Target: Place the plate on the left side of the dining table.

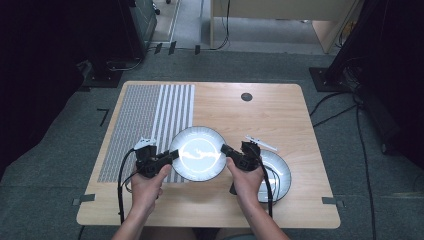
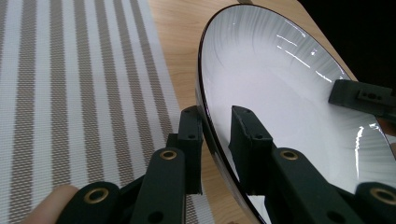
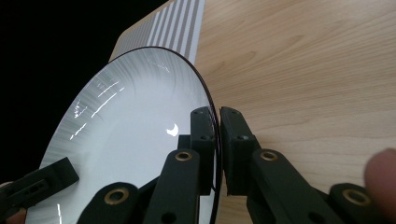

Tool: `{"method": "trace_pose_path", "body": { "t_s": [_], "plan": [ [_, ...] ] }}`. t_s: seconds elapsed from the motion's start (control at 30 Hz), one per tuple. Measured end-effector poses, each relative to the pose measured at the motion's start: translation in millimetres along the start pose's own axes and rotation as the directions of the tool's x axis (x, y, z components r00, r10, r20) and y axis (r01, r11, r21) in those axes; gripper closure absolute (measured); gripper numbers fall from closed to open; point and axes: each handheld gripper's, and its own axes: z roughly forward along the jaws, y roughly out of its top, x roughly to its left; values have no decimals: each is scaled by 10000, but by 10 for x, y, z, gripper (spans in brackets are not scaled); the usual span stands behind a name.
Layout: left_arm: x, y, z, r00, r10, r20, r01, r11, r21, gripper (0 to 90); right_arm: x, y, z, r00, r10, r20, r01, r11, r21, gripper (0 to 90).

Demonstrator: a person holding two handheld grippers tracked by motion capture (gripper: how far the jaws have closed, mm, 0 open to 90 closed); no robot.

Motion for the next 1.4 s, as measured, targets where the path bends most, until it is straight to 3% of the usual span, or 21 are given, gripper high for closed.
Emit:
{"method": "trace_pose_path", "body": {
  "t_s": [0.27, 0.77, 1.4],
  "plan": [
    [210, 24, -96, 9994, -285, -183, 282, 9994, -181, 751, 178, -16, 193, 9999, -105, -129, 108, 9997, 226, 849],
    [732, 63, -283, 9945, -864, -585, 836, 9953, -495, 752, 574, -81, 664, 9985, -404, -382, 430, 9966, 702, 849],
    [1252, 105, -233, 9827, -1654, -828, 1596, 9845, -729, 743, 879, -58, 1172, 9954, -825, -491, 869, 9915, 965, 847]
  ]
}}
